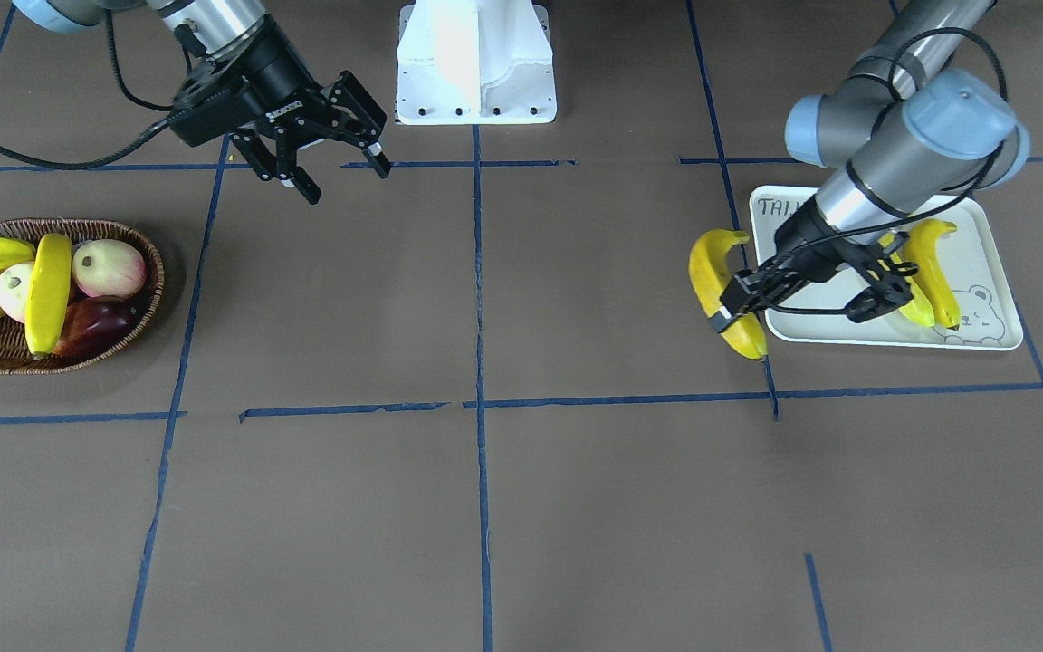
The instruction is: Transfer all bananas from basket to plate
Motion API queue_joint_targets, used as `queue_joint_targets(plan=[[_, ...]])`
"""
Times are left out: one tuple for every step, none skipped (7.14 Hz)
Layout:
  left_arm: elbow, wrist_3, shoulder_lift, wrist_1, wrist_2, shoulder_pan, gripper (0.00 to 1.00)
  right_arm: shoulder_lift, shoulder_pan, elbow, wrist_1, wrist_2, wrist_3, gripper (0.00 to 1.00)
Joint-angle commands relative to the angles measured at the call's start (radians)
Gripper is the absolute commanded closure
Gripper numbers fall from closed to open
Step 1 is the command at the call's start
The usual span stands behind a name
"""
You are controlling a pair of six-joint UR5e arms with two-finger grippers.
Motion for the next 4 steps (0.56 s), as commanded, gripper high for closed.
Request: queue_joint_targets(plan=[[-0.001,0.259,0.196,-0.003,0.017,-0.027,1.0,-0.098,0.032,0.069,-0.092,0.027,-0.138,0.0],[-0.003,0.269,0.245,-0.004,0.082,-0.024,1.0,-0.122,0.039,0.077,-0.092,0.027,-0.177,0.0],[-0.006,0.269,0.266,-0.006,0.094,-0.023,1.0,-0.136,0.045,0.075,-0.092,0.03,-0.192,0.0],[-0.006,0.271,0.28,-0.007,0.094,-0.023,0.23,-0.155,0.056,0.077,-0.089,0.032,-0.224,0.0]])
